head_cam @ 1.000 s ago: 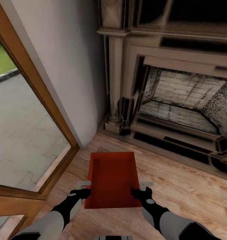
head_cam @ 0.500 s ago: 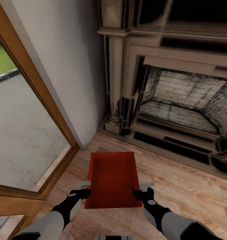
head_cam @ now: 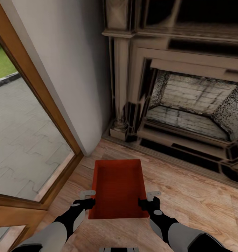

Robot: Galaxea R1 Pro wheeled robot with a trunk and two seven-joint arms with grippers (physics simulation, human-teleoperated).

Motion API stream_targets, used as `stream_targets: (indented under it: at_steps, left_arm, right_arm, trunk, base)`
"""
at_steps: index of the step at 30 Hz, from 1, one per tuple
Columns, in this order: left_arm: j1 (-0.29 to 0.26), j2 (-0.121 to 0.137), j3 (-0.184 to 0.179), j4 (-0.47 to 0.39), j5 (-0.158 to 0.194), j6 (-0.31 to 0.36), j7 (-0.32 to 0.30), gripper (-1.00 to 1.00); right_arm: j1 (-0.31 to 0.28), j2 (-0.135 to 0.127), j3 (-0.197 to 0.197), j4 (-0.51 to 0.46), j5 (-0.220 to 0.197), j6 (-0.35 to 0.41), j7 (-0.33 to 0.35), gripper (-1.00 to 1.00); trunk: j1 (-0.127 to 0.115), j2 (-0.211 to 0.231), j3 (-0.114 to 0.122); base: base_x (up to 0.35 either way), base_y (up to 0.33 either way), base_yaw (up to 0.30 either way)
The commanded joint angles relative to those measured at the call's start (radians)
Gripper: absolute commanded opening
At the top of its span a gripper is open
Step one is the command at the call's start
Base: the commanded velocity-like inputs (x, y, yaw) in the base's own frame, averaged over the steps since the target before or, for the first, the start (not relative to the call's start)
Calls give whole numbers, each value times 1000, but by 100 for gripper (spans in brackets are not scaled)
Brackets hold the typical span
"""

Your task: Move the two storage containers from the living room to the garage. In the garage, place one container on the floor and stack the other container on top of it (either order is fine).

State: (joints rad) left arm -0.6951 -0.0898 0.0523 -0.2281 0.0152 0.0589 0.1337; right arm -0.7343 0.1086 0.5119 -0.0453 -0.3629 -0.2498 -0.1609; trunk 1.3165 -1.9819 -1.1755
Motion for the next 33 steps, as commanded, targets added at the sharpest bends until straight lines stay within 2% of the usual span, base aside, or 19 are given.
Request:
stream_targets:
  at_steps: [1, 15, 33]
  left_arm:
    - [0, -1, 5, -2, 2, 6, 1, 100]
    - [0, -1, 4, 1, 2, 6, 1, 100]
    - [0, 0, 6, 0, 2, 6, 1, 100]
  right_arm:
    - [0, 1, 8, 1, -8, -3, -3, 100]
    - [0, -5, 1, 1, -10, -5, -3, 100]
    - [-1, -6, 0, 2, -10, -23, -3, 100]
  trunk:
    - [0, 0, -1]
    - [0, 0, -1]
    - [69, -126, -57]
  base:
    - [0, 0, 0]
    - [0, 0, 0]
    - [0, 0, 0]
